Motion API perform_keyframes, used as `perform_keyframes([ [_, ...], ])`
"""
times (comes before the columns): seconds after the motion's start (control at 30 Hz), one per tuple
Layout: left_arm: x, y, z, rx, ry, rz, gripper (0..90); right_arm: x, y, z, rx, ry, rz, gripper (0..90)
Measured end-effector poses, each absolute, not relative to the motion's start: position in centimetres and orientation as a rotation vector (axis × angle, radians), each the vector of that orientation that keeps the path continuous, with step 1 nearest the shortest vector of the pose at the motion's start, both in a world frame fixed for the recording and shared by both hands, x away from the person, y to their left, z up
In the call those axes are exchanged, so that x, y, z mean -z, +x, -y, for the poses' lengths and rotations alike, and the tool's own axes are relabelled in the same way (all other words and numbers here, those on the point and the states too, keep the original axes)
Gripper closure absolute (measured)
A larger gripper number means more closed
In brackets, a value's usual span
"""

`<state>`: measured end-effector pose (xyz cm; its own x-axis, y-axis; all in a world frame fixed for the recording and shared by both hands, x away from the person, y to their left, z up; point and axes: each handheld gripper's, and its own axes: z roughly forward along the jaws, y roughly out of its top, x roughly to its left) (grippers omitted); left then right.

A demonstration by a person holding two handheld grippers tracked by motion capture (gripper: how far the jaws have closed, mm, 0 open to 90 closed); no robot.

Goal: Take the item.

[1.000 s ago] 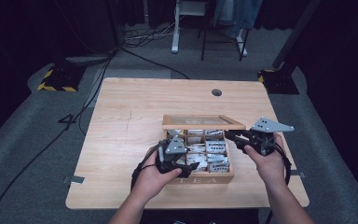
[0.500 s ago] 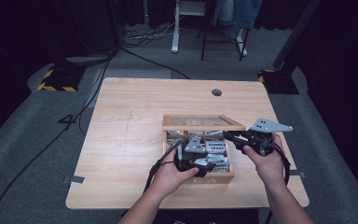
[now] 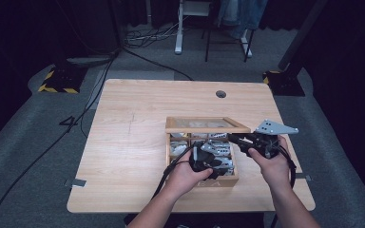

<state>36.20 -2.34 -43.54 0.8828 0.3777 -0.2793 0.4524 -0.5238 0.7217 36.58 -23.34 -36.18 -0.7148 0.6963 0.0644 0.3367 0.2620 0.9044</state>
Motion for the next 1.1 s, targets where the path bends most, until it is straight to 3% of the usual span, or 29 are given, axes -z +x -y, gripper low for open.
perform_keyframes([
  [0.3,44.4,37.0,3.2,0.207,2.161,-0.642,66.3,36.2,36.6,23.4,-1.442,0.944,-2.198,70.8],
  [0.8,44.9,37.0,4.2,0.202,2.244,-0.567,86.2,36.2,36.7,23.4,-1.447,0.946,-2.201,70.8],
  [1.1,44.6,36.8,4.1,0.176,2.236,-0.544,87.7,36.2,36.7,23.4,-1.456,0.942,-2.204,70.9],
])
